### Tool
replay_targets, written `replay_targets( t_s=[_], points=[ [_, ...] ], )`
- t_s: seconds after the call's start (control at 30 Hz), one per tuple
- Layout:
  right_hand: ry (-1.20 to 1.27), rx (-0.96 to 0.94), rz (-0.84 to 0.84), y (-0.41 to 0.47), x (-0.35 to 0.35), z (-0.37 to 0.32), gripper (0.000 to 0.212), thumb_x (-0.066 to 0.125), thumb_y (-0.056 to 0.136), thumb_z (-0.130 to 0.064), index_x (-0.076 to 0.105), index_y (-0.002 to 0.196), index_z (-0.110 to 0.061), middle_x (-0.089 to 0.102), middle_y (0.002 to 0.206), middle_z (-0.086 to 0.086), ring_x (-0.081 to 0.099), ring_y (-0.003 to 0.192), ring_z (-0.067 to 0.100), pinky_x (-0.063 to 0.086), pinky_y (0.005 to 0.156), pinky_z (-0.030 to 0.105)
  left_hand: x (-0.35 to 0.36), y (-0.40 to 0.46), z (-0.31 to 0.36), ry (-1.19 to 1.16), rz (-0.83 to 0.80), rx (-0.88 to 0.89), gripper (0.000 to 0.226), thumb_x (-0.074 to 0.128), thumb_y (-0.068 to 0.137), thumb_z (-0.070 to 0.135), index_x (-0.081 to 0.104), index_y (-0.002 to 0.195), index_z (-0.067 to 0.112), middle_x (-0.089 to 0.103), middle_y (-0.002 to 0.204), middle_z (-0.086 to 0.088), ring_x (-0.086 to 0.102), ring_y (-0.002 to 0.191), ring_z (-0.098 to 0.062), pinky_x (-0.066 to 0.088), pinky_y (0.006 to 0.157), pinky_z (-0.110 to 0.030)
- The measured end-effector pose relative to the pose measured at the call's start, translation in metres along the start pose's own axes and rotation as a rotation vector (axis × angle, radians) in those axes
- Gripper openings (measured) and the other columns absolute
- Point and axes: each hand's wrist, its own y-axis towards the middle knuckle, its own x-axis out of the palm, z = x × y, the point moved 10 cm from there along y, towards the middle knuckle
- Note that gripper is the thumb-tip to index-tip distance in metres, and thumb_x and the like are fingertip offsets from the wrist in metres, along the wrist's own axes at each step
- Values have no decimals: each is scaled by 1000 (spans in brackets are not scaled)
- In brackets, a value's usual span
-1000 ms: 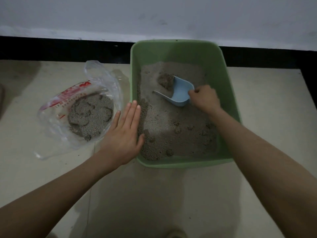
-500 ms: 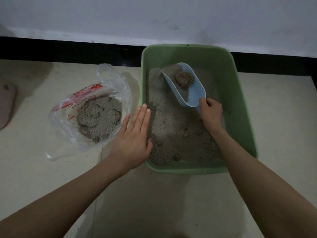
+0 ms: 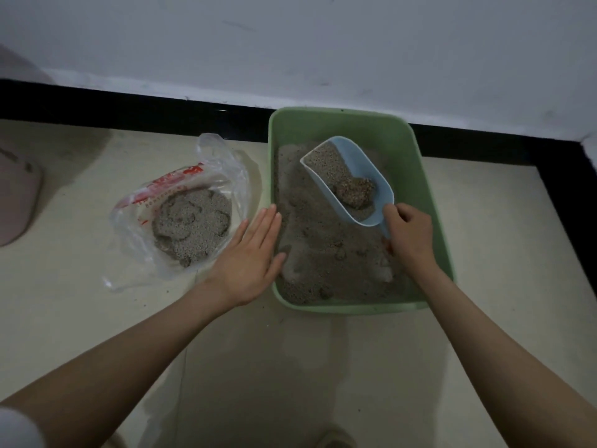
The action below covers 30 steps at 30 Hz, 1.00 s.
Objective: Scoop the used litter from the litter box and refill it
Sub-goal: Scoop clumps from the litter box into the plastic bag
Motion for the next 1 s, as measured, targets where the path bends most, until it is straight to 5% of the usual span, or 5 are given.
replay_targets(
  t_s=[0.2,0.5,0.77,0.9,1.0],
  points=[
    [-51,-18,-262,-38,42,-39,30,51,89,-12,44,60,-7,33,52,9,36,38,15,31,41,24,-18,-48,-50,-105,117,-107,73,5,87,53,2,147,13,-7,154,0,-18,140,-14,-5,117,-34],
    [-494,16,-629,-66,148,-97,38,49,93,-23,48,58,-7,46,43,5,42,25,10,29,30,11,0,-118,-142,173,47,-231,70,84,57,12,58,121,4,52,132,-20,35,132,-39,27,105,-53],
    [-764,-78,-689,-75,176,-143,32,53,92,-20,50,66,-3,50,53,8,47,38,13,36,38,17,-10,-104,-155,264,105,-159,52,76,66,2,64,116,11,52,133,-16,33,134,-37,13,109,-49],
    [-863,-182,-637,-71,169,-161,31,53,93,-22,58,73,2,47,52,7,45,44,17,39,48,23,-14,-99,-157,287,145,-140,25,86,52,4,72,71,11,67,108,-18,49,121,-41,18,110,-54],
    [-846,-228,-592,-68,163,-167,37,53,91,-22,63,89,14,43,53,10,41,50,22,39,58,29,-21,-98,-157,238,222,-129,16,81,60,2,69,69,8,70,100,-15,50,121,-40,5,111,-44]
  ],
)
